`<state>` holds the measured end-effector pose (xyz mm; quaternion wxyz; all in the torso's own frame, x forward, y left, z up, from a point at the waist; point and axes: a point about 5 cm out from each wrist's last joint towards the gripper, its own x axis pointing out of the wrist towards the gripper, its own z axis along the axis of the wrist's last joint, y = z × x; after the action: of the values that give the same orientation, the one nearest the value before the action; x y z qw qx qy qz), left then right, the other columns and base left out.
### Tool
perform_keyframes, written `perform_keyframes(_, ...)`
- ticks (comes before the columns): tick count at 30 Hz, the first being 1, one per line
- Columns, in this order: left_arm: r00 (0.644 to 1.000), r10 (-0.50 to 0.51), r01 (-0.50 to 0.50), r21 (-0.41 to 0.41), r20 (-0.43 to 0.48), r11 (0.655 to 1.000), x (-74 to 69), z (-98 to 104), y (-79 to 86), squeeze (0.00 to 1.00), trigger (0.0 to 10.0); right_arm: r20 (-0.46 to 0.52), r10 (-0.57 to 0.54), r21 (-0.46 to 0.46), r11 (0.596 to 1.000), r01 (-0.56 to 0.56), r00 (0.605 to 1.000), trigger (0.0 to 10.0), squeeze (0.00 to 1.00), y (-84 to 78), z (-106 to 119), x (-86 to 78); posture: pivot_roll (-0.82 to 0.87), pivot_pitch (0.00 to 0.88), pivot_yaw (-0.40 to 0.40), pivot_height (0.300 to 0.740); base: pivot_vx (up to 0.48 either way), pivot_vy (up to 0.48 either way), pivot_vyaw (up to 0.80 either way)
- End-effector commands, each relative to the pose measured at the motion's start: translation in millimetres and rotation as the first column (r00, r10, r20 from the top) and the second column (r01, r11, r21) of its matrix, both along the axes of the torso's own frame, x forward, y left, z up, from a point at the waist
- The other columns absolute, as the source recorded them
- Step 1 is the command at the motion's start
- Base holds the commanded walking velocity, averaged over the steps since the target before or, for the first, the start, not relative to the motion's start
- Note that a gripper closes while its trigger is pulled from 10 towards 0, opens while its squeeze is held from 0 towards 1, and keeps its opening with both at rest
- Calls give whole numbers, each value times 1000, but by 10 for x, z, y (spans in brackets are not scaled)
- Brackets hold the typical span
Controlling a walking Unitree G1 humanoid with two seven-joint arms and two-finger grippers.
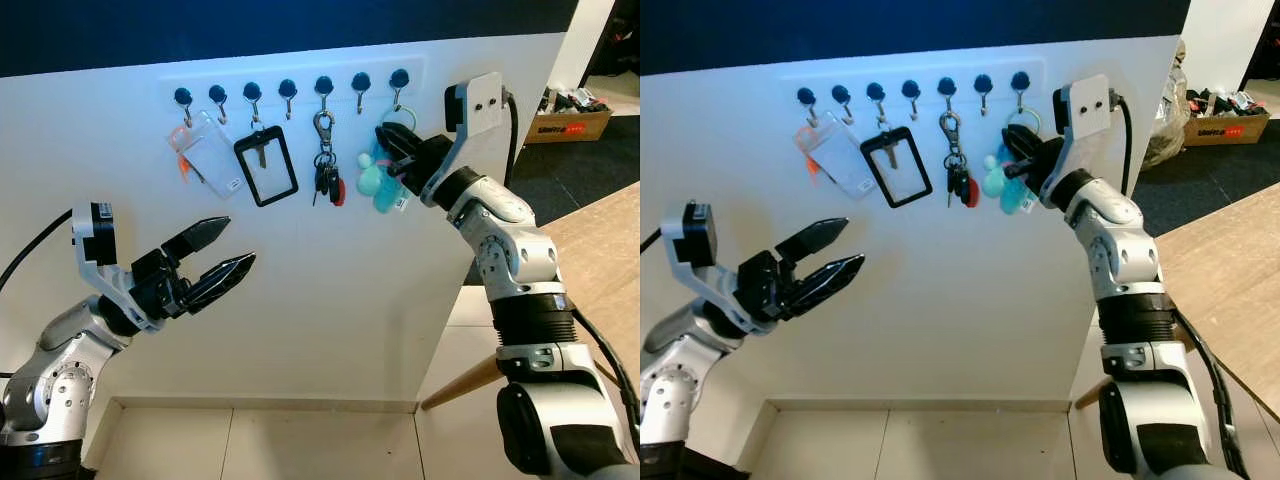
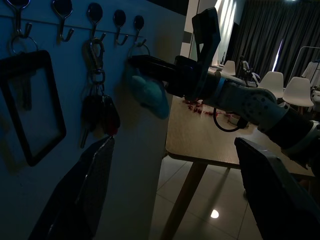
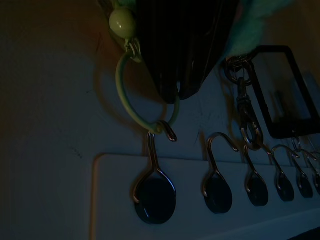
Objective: Hang keys on a hook
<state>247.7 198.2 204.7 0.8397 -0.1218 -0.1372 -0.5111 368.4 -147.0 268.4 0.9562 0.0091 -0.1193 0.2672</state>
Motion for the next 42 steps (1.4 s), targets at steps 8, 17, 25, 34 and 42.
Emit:
perform_keyframes(8, 1000, -9, 8, 33, 16, 999, -21, 41, 14, 0, 10000, -25, 5, 25, 1000, -4, 1000, 10000, 1000, -2, -63, -14, -124, 16, 99, 740, 0, 0, 0)
perform_keyframes(17, 1000, -15, 15, 32, 14, 999, -18, 42, 10, 0, 10000, -55, 135, 31, 991, -134, 989, 10000, 1000, 28, -245, -191, -124, 16, 99, 740, 0, 0, 0)
perform_keyframes(25, 1000, -26, 25, 34, 10, 999, -21, 40, 0, 0, 10000, -59, 254, 15, 967, -254, 965, 10000, 63, 61, -375, -388, -132, 24, 106, 740, 0, 0, 0)
perform_keyframes(34, 999, -41, 41, 33, 6, 999, -24, 26, -14, 0, 10000, -246, 563, -17, 812, -584, 789, 10000, 0, 113, -861, -914, -136, 24, 107, 740, 0, 0, 0)
perform_keyframes(42, 998, -57, 57, 32, -2, 998, -34, 1, -32, 0, 10000, -529, 452, -74, 818, -570, 718, 10000, 0, -10, -1527, -1046, -145, 27, 106, 740, 0, 0, 0)
